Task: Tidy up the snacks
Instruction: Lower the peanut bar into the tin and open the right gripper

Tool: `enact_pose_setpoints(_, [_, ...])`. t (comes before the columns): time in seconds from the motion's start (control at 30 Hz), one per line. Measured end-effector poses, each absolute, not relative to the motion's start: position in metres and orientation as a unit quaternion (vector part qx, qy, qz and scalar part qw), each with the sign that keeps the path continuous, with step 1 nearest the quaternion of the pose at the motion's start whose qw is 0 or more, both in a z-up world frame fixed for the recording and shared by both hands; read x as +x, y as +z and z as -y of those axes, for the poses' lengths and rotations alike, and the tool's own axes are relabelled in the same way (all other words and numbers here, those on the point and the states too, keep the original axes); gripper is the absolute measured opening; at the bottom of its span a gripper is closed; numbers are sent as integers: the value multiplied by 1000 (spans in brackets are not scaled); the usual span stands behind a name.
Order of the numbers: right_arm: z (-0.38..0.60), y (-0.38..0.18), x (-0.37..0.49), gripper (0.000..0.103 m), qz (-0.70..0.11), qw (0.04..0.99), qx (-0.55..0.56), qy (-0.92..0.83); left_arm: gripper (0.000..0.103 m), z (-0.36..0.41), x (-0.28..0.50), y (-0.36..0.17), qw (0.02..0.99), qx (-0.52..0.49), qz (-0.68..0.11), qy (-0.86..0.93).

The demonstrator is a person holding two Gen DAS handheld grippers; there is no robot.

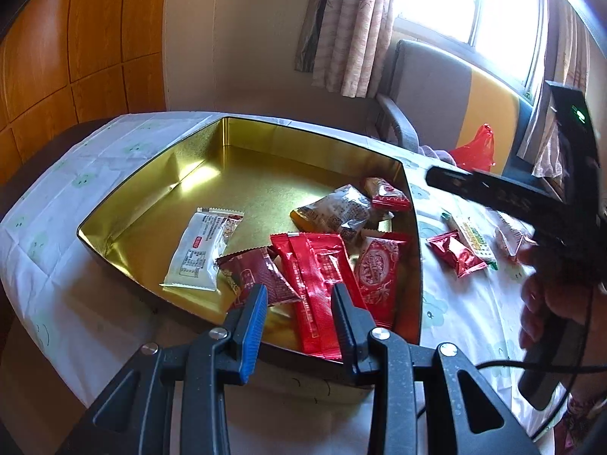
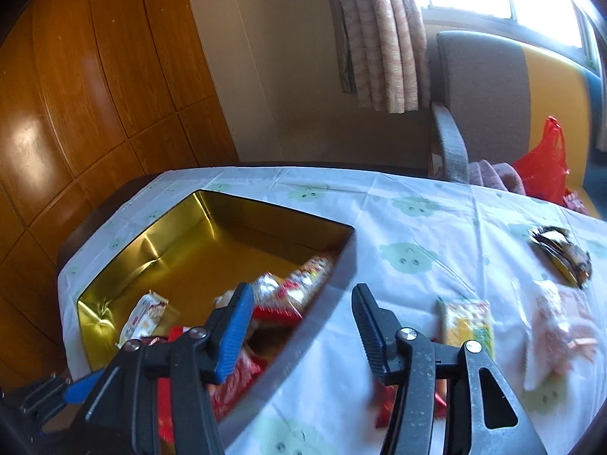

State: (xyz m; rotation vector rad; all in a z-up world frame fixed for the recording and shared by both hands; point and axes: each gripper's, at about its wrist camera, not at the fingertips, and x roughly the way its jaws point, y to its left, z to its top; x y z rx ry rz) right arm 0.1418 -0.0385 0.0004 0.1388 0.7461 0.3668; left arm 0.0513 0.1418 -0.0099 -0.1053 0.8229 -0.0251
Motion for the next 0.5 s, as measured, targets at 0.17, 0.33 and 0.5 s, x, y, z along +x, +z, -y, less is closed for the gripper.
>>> enact_pose_setpoints(0.17, [68, -6, 118, 59, -364, 917, 60, 156, 35, -131, 48, -8, 916, -41, -397, -22])
enact_pose_setpoints(0.33, [107, -24, 95, 59, -380, 914, 71, 123, 35, -115, 43, -5, 919, -32, -390, -41])
enact_pose_setpoints(0.5, [149, -46, 75, 59, -398, 908, 98, 82, 35, -96, 38, -8, 917, -22, -392, -65])
